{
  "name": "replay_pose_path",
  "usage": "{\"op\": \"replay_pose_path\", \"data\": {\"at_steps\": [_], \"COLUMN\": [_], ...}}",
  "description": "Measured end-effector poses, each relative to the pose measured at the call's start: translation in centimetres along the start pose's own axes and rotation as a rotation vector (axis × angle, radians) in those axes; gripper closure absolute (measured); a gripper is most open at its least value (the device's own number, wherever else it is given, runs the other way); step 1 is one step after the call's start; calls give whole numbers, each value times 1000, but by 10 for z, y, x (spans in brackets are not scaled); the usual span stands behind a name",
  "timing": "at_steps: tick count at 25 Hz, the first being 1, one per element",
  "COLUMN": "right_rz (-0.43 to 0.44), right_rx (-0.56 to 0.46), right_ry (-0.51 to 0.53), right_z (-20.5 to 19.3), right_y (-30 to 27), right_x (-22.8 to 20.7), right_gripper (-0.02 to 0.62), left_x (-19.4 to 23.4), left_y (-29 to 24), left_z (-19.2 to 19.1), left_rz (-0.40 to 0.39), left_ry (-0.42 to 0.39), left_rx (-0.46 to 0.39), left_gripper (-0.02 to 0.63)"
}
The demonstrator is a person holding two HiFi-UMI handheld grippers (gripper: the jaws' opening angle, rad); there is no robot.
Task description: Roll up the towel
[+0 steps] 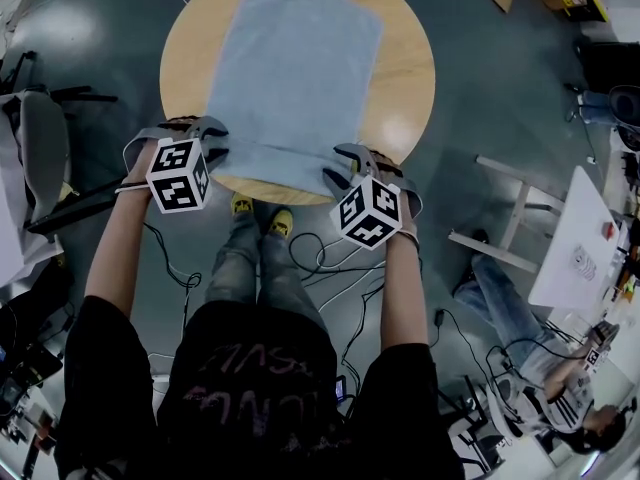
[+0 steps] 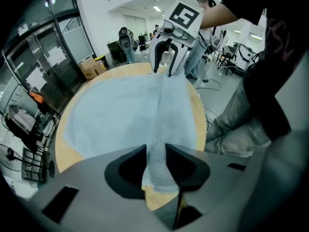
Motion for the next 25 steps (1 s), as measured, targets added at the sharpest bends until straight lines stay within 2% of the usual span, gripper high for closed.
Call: {"op": "replay_pose_path", "data": {"at_steps": [9, 14, 17, 19, 21, 25], "right_rz": [-77, -82, -52, -46, -47, -48], "right_rx": [-53, -50, -24, -10, 5, 32], "right_ry": [18, 63, 83, 80, 72, 61], "right_z": [4, 10, 8, 7, 5, 2], "right_y": [33, 46, 29, 14, 2, -10], "right_x": [-1, 22, 44, 52, 53, 44], "right_gripper": [416, 416, 385, 356, 281, 284], "left_x": [6, -11, -31, -38, -41, -34], "left_y": [31, 54, 41, 26, 14, 1], "left_z": [3, 8, 11, 11, 10, 5], "left_rz": [101, 127, 128, 146, 169, 204], "left_ry": [-26, -38, -77, -101, -131, -139], "left_rx": [-6, -21, 0, 22, 52, 85], "left_gripper": [462, 463, 444, 371, 336, 343]}}
Point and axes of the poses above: the fingertips, and each gripper's own axes: y backward along the fingers, x to its left, z out of its top, the point moved 2 cm from there along y, backward along the fingers, and after that the axes turned 1 degree about z, right-handed, at the moved point
